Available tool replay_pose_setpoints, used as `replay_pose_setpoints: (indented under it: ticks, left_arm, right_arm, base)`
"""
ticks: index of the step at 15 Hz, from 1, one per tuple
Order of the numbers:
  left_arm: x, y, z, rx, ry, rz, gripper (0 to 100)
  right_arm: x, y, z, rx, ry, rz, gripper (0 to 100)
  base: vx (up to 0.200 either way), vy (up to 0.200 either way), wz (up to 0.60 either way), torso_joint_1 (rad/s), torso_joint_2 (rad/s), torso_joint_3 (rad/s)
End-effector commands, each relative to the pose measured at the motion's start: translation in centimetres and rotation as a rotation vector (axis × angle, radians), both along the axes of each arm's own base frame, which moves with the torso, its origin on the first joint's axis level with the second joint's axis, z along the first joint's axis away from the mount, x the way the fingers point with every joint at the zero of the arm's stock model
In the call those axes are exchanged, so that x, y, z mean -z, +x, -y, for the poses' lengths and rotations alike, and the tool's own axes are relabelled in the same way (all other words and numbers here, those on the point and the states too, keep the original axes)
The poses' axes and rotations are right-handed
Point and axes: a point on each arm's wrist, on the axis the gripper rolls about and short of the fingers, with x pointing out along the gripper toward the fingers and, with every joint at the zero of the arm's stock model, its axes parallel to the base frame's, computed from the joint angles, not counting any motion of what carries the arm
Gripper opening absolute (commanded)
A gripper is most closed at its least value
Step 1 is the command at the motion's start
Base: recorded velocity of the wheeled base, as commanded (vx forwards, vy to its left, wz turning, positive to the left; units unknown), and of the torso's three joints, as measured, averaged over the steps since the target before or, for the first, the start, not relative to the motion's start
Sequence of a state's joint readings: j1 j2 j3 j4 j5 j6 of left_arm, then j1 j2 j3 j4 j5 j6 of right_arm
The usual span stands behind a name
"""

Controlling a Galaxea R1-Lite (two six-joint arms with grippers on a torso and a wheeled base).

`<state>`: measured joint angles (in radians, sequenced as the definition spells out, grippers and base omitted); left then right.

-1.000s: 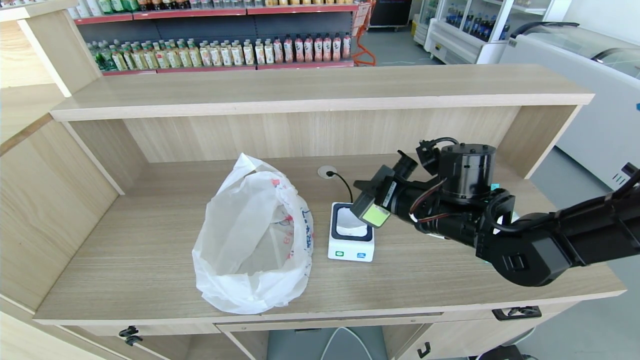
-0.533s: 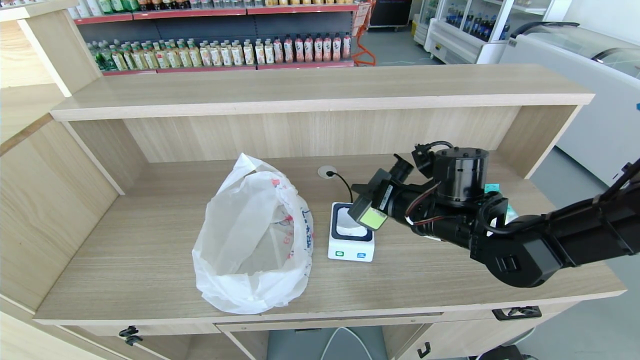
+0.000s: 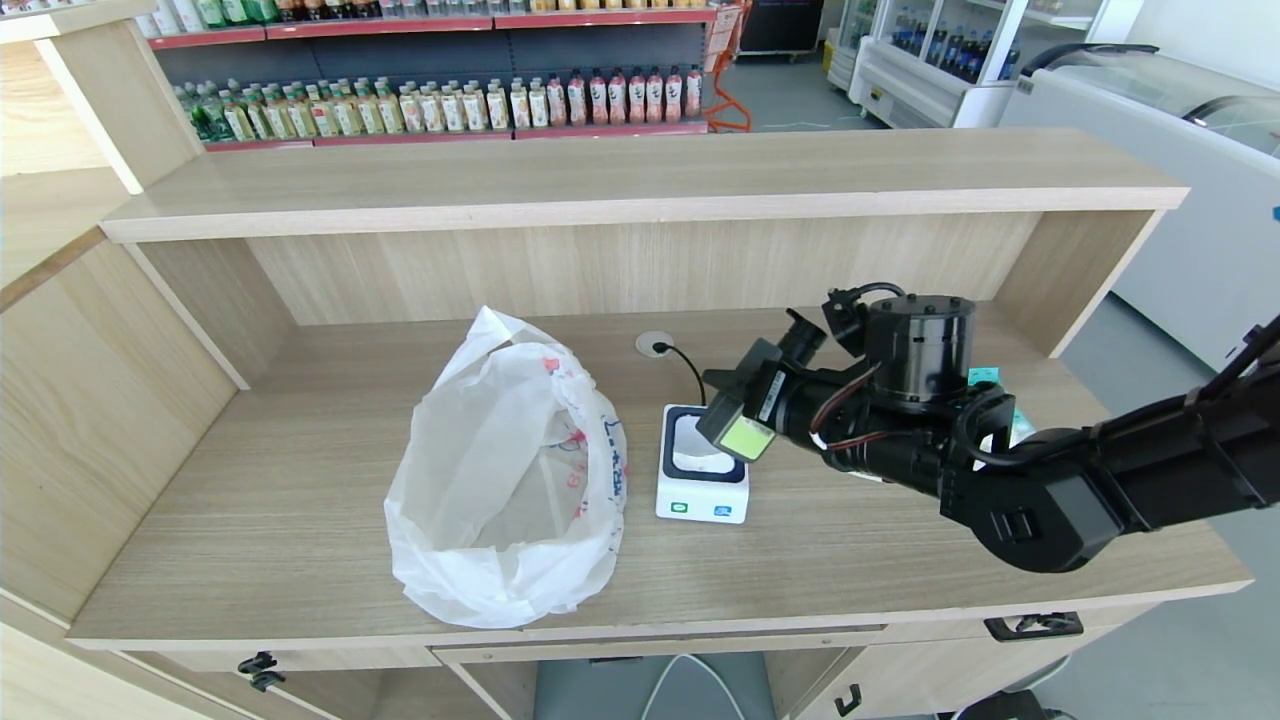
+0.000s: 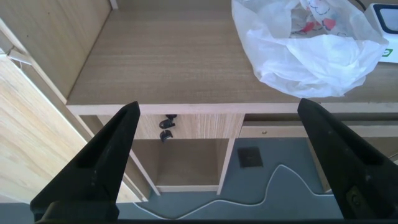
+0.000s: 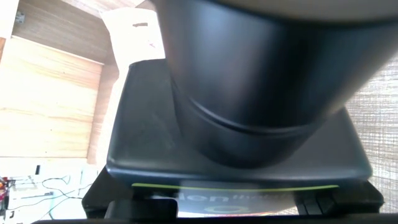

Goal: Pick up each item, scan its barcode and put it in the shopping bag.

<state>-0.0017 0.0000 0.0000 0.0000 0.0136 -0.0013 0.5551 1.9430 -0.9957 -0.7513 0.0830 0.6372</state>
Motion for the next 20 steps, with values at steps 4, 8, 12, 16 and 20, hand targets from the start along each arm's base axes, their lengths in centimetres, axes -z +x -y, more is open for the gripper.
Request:
replay_pose_setpoints:
  ticks: [4, 8, 12, 16, 20]
  left_arm:
    - [0.0, 0.0, 0.0, 0.000, 0.000, -0.002, 100]
    - [0.0, 0.0, 0.0, 0.000, 0.000, -0.002, 100]
    - [0.0, 0.0, 0.0, 0.000, 0.000, -0.002, 100]
    - [0.0, 0.0, 0.0, 0.000, 0.000, -0.002, 100]
    - [0.0, 0.0, 0.0, 0.001, 0.000, -0.002, 100]
  right_arm:
    - [-0.7, 0.5, 1.0, 0.032, -0.001, 0.017, 0]
    - [-0.7, 0.6, 1.7, 0.049, 0.004, 0.006, 0]
    - [-3.2, -1.3, 3.8, 0.052, -0.147, 0.028, 0]
    - [-5.7, -3.8, 5.7, 0.001, -0.383, 0.144, 0]
    - [-6.8, -4.9, 6.2, -0.007, -0.379, 0.171, 0]
  base:
    - [0.000, 0.000, 0.00, 0.000, 0.00, 0.000]
    - [0.000, 0.000, 0.00, 0.000, 0.00, 0.000]
    - [0.000, 0.000, 0.00, 0.000, 0.00, 0.000]
    - [0.000, 0.000, 0.00, 0.000, 0.00, 0.000]
    - [0.000, 0.000, 0.00, 0.000, 0.00, 0.000]
